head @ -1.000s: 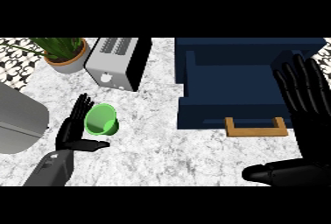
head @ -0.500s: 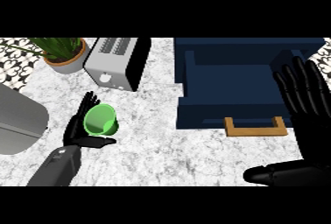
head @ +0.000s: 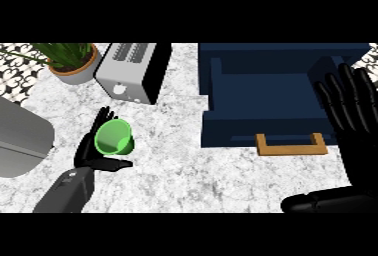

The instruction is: Pick up the cup, place it into the drawer and close the drawer

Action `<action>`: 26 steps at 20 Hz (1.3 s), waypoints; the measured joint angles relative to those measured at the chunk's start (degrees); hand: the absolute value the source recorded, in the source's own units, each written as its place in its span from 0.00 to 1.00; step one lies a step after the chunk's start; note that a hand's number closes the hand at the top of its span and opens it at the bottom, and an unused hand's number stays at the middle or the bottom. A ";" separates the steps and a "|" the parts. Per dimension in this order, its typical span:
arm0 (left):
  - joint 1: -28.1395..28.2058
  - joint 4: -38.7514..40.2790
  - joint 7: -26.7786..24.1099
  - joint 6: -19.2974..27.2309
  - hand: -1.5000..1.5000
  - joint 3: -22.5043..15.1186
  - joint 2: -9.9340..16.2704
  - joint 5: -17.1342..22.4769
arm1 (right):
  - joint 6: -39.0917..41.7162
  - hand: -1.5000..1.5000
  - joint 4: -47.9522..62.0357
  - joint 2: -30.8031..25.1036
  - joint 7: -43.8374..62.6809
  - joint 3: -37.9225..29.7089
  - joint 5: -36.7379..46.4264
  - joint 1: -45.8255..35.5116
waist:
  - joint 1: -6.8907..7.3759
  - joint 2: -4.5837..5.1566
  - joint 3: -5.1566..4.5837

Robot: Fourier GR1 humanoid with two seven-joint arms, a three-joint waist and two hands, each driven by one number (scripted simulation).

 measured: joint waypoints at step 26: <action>6.92 -12.14 -6.76 6.11 1.00 3.47 -3.13 5.59 | -0.27 0.00 -0.23 -0.27 0.48 -1.01 -0.03 0.38 | 0.96 -0.37 0.09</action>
